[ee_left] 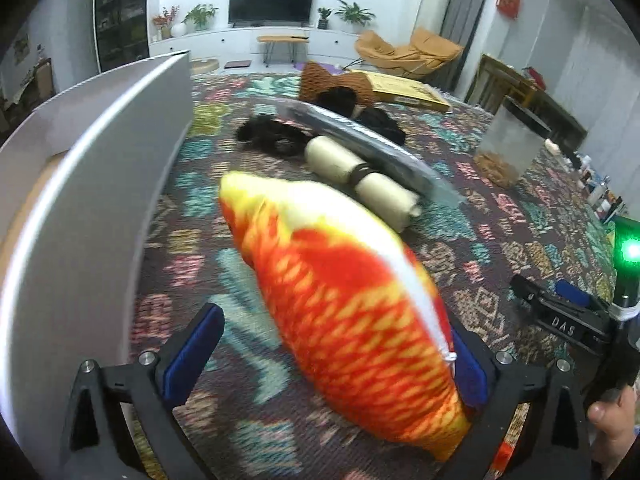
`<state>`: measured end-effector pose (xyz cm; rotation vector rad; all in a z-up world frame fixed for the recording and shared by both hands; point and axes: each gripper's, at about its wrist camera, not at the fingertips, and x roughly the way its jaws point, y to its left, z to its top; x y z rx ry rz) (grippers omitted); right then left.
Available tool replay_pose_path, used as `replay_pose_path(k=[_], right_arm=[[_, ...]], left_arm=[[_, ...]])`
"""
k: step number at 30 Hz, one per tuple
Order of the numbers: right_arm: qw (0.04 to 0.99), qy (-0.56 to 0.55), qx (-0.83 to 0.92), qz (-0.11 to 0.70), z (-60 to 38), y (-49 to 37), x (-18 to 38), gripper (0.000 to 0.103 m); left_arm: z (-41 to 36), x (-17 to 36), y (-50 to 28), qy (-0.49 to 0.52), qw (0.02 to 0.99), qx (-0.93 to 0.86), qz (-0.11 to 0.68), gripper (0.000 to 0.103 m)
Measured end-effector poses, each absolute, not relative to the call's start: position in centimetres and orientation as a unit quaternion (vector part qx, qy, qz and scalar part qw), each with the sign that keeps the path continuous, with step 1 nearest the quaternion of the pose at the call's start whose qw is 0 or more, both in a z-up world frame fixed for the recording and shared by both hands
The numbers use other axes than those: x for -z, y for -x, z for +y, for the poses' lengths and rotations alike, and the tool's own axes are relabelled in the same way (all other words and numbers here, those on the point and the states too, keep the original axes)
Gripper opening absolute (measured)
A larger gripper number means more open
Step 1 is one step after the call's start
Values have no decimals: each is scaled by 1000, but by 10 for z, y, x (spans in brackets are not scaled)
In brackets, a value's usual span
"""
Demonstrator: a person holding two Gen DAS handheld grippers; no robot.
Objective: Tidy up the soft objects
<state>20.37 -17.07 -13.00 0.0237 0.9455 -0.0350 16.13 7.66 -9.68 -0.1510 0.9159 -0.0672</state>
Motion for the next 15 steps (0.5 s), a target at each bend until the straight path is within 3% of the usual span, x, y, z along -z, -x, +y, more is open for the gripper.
replay_pose_path(k=[5,15], right_arm=[[890,-11,17,455,-171,-204,130,97],[890,-11,17,455,-171,-204,130,97]], left_arm=[[54,97,-178,84,885,60,454,101],[44,56,-152,61,911,71,401,101]])
